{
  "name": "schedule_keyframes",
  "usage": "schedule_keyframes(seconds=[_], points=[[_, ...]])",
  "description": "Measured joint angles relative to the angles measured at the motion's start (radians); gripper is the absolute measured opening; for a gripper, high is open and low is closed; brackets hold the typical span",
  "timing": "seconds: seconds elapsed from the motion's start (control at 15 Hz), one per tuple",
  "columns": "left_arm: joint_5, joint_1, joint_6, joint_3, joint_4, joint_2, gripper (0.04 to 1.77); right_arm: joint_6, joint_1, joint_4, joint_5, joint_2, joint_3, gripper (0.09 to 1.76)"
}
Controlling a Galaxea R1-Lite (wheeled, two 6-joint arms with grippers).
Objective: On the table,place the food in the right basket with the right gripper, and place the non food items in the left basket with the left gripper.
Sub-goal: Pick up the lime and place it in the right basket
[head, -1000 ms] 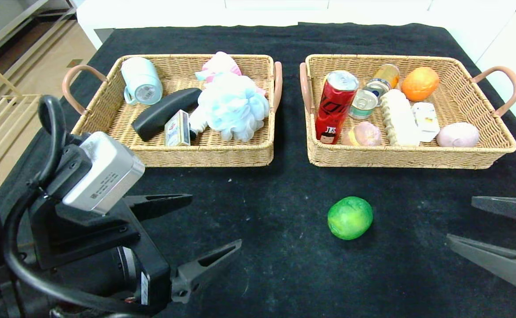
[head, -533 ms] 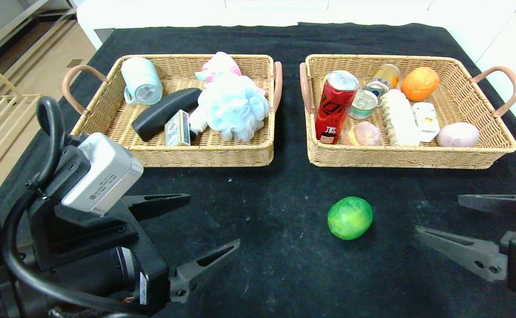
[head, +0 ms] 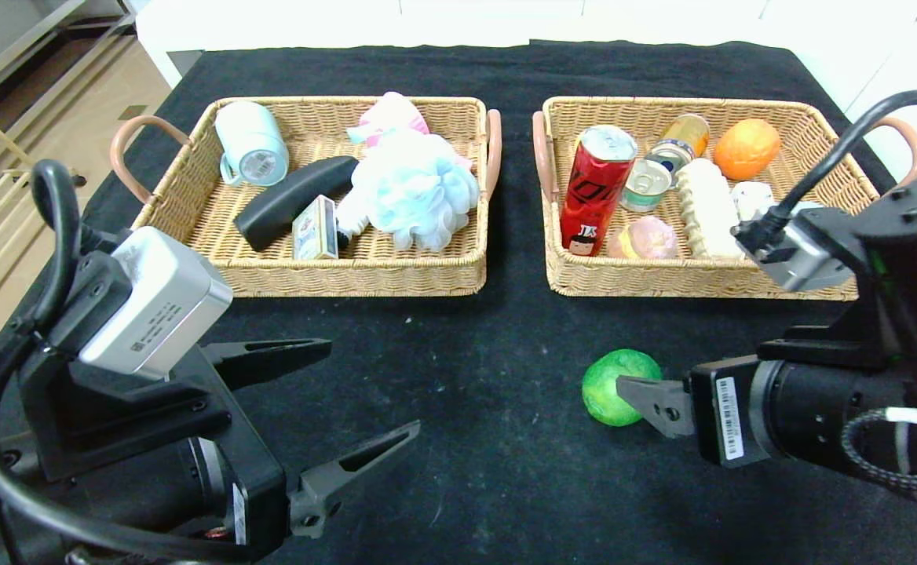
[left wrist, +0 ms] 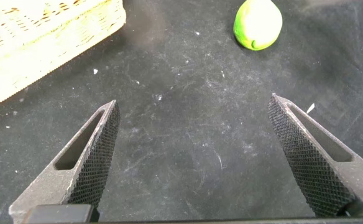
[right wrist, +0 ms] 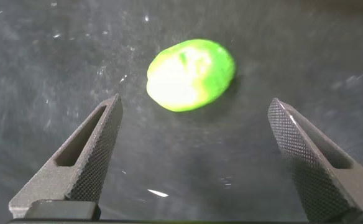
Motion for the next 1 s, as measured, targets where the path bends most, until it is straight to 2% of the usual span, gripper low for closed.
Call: schedule_keyframes(seconds=[0.47,0.73,1.0], points=[[0.000,0.000,0.001,-0.001,-0.001,-0.007,1.72,0.156,-0.014,0.129,-0.007,0.190,-0.188,1.71],[0.000,0.000,0.003,-0.002,0.001,-0.008,1.72,0.167,-0.031,0.129,-0.080,0.257,-0.219,1.71],[-0.001,-0.001,0.003,0.000,0.006,-0.006,1.72,0.167,-0.043,0.125,-0.094,0.282,-0.221,1.71]])
